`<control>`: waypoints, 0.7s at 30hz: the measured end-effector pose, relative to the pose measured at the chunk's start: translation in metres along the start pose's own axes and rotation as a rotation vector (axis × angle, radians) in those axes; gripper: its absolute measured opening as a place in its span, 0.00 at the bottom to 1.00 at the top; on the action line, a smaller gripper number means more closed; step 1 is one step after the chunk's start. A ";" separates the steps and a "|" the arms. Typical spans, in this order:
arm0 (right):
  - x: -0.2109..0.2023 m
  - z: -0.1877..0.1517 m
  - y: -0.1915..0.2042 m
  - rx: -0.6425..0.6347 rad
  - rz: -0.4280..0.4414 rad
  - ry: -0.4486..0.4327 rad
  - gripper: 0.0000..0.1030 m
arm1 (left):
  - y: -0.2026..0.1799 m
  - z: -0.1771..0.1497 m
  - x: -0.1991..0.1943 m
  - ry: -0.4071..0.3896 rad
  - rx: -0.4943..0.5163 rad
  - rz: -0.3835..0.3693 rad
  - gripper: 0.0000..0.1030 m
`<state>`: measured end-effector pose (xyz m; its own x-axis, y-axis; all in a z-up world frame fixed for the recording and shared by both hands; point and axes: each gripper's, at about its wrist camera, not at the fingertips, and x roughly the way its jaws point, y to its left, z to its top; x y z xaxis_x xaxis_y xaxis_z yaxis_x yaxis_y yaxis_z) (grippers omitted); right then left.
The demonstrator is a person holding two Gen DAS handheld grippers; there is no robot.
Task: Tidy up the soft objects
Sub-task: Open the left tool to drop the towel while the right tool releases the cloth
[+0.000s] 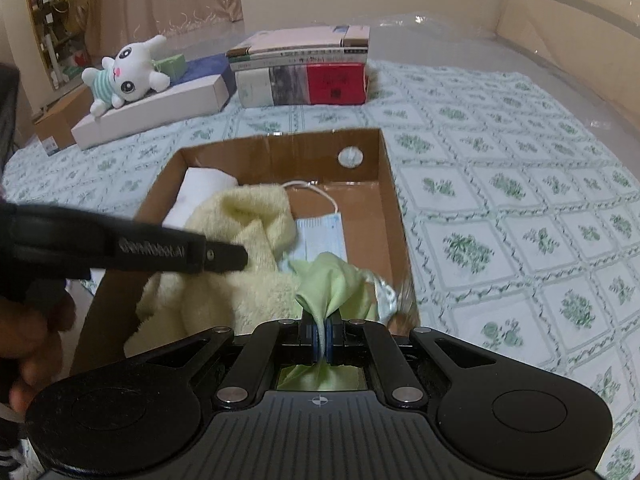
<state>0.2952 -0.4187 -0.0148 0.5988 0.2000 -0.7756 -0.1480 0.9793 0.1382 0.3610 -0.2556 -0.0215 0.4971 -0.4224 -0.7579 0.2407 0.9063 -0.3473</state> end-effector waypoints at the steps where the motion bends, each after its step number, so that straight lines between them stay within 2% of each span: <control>1: -0.001 0.000 0.000 0.002 0.000 -0.001 0.03 | 0.000 0.001 -0.002 -0.001 -0.001 0.000 0.18; 8: -0.012 0.001 -0.004 0.024 0.000 -0.019 0.04 | -0.001 -0.001 -0.027 -0.027 0.001 0.003 0.33; 12: -0.015 -0.001 -0.008 0.052 0.011 -0.021 0.04 | -0.001 -0.005 -0.047 -0.047 0.027 0.033 0.40; 14: -0.014 -0.003 -0.010 0.066 0.011 -0.011 0.04 | 0.002 -0.008 -0.059 -0.061 0.028 0.040 0.49; 21: -0.009 -0.015 -0.009 0.075 0.009 0.033 0.04 | 0.006 -0.020 -0.090 -0.097 0.080 0.073 0.54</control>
<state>0.2797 -0.4296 -0.0180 0.5714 0.2086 -0.7937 -0.0934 0.9774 0.1897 0.3009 -0.2123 0.0332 0.5933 -0.3575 -0.7213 0.2646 0.9328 -0.2448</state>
